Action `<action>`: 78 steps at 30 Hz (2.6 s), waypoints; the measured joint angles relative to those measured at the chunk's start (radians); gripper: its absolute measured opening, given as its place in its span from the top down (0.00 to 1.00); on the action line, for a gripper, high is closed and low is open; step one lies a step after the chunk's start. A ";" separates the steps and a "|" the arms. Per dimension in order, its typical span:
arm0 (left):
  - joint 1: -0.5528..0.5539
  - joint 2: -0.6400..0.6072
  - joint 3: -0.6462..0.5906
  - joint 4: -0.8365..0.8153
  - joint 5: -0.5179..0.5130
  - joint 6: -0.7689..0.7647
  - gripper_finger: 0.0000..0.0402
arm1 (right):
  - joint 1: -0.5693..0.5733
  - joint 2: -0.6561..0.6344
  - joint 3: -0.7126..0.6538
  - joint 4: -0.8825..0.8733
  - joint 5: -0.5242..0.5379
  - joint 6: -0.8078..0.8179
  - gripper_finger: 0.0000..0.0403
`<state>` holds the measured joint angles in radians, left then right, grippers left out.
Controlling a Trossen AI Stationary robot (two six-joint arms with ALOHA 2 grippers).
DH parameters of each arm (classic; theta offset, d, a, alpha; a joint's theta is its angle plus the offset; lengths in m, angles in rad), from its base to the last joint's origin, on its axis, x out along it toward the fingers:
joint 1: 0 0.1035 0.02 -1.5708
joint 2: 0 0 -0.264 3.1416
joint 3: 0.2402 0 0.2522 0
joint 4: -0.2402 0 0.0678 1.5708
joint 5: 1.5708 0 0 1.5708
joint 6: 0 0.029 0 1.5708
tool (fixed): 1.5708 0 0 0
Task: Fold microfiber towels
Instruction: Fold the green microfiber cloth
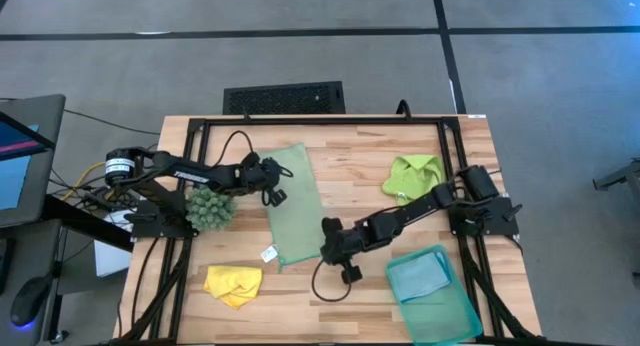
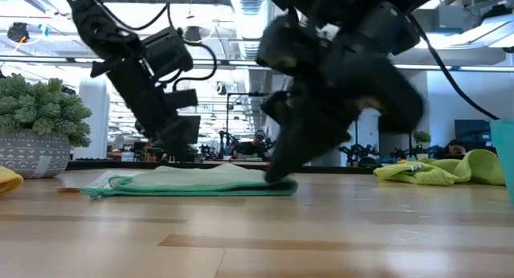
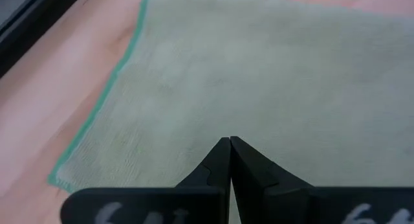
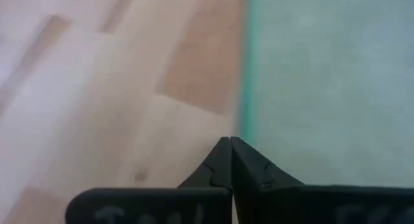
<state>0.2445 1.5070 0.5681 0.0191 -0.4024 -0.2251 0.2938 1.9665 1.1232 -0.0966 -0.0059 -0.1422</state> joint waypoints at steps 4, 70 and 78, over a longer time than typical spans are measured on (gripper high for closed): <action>0.021 0.000 -0.046 0.047 -0.003 0.000 1.00 | 0.016 0.003 -0.004 -0.022 -0.023 -0.023 0.95; -0.010 0.312 0.165 0.304 0.108 0.004 1.00 | -0.015 -0.102 -0.171 0.066 -0.149 -0.068 0.94; -0.059 0.331 0.281 0.226 0.054 0.020 1.00 | 0.001 -0.164 -0.170 0.121 -0.091 -0.038 0.96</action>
<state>0.1852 1.8385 0.8493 0.2449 -0.3488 -0.2055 0.2952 1.8021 0.9535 0.0242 -0.0971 -0.1802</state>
